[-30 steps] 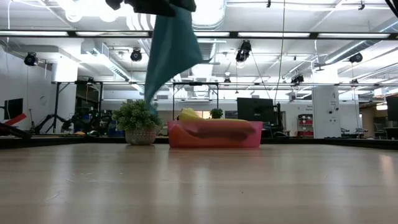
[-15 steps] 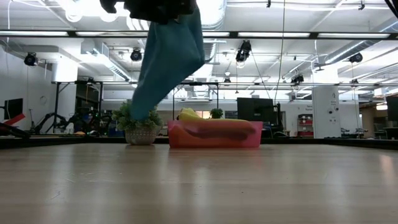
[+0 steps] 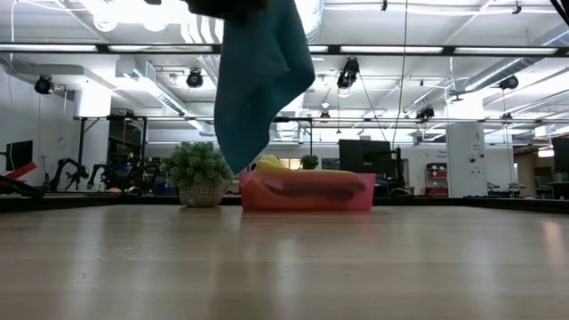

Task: Fold microfiber towels
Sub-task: Fold the blue microfiber towel

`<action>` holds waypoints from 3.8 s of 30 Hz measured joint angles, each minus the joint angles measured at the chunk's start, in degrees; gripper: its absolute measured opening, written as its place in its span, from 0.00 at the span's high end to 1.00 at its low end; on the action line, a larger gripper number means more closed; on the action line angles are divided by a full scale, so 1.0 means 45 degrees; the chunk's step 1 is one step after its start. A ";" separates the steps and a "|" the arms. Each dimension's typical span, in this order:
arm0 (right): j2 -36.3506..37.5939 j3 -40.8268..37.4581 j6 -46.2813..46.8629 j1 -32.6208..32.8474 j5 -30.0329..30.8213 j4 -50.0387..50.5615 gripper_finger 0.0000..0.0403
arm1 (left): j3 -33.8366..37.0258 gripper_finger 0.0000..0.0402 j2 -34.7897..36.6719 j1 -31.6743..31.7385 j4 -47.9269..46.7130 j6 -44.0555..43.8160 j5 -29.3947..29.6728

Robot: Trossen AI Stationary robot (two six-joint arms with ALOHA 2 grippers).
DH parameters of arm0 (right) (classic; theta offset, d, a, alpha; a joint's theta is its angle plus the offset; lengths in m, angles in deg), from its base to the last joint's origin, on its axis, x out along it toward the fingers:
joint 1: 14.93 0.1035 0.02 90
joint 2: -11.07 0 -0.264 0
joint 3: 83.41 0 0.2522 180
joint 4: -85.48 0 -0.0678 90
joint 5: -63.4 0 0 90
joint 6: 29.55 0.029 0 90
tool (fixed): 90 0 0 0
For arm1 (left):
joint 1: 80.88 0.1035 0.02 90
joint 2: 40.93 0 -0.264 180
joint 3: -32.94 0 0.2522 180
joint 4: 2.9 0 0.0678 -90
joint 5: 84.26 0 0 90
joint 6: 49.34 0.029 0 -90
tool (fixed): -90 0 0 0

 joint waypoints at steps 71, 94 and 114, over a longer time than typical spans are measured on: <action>0.0483 0.0015 -0.1834 -0.0005 0.1811 0.5917 0.98 | 0.0597 1.00 0.0215 -0.0853 0.1235 0.2756 -0.0081; 0.0971 -0.0267 -0.6284 0.0000 -0.5443 1.1986 0.98 | 0.0912 1.00 0.5018 -0.3657 -0.3333 0.4239 -0.2410; 0.0952 -0.3556 -0.4947 0.0137 -0.6200 1.1565 0.98 | 0.1010 1.00 0.6781 -0.2024 -1.2106 -0.4169 -1.2294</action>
